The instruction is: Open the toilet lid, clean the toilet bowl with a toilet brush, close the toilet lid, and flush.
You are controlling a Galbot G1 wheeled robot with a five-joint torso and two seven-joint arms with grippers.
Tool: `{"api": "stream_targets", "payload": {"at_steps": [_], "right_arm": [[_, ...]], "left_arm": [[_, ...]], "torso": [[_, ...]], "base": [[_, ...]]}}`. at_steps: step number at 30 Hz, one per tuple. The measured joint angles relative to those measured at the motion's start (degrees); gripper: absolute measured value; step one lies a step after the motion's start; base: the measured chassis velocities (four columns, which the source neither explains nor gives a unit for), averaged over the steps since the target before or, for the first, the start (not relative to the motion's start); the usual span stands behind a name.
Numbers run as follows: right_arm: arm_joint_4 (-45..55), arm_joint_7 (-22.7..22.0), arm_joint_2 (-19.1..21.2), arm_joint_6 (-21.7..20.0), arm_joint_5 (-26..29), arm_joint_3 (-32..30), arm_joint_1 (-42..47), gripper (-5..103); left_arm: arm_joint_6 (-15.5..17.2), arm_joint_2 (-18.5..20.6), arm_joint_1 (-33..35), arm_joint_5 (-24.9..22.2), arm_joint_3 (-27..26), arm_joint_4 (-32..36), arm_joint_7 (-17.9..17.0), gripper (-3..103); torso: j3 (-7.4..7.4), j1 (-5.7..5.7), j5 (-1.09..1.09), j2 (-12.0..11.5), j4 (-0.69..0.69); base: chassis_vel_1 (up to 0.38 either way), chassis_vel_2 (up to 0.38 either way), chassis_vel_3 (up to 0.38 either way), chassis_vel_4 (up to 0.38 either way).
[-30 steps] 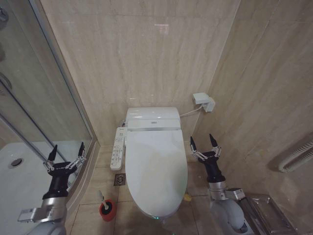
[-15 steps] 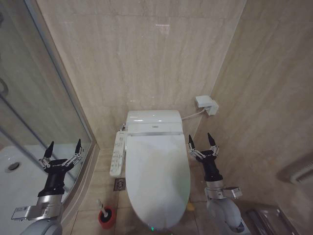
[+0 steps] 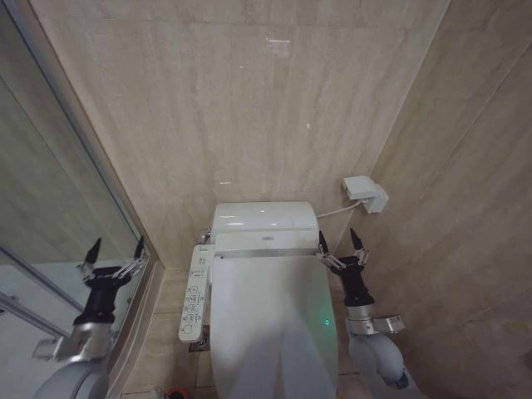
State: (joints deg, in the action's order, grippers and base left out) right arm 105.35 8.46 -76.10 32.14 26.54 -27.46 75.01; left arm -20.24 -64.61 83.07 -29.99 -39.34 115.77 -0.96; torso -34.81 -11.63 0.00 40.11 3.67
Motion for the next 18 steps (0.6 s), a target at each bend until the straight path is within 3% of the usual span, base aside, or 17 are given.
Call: {"api": "stream_targets", "payload": {"at_steps": [3,9,13,16,18], "right_arm": [[-0.52,0.15,-0.28,0.27,-0.08,0.12,0.14,100],[-1.08,0.44,-0.94,0.47,-0.3,0.28,0.25,100],[-1.68,0.73,-1.41,0.55,-0.94,0.65,0.03,100],[-1.8,0.9,-2.15,0.63,-1.32,0.69,0.09,100],[-1.87,0.91,-2.39,0.63,-1.4,0.66,0.07,100]], "left_arm": [[-2.7,4.38,-5.34,-3.4,4.8,-6.6,1.84,100],[-4.15,8.05,-13.09,-5.93,9.39,-15.78,4.51,100],[-4.58,9.85,-19.54,-6.9,11.63,-20.68,8.65,100],[-6.05,11.89,-27.89,-7.05,15.34,-28.32,14.55,100],[-6.58,12.17,-30.57,-7.25,16.98,-31.49,16.25,97]], "torso": [[0.01,0.03,0.03,0.01,0.02],[0.0,0.02,0.0,0.01,0.01],[0.0,0.0,0.04,0.01,-0.01],[0.0,0.0,0.04,0.01,0.02],[0.0,0.0,0.04,0.01,0.02]], "base": [[0.049,-0.052,-0.065,0.062],[0.016,-0.017,-0.022,0.014],[0.0,0.0,0.0,0.0],[0.0,0.0,0.0,0.0],[0.0,0.0,0.0,0.0]]}}
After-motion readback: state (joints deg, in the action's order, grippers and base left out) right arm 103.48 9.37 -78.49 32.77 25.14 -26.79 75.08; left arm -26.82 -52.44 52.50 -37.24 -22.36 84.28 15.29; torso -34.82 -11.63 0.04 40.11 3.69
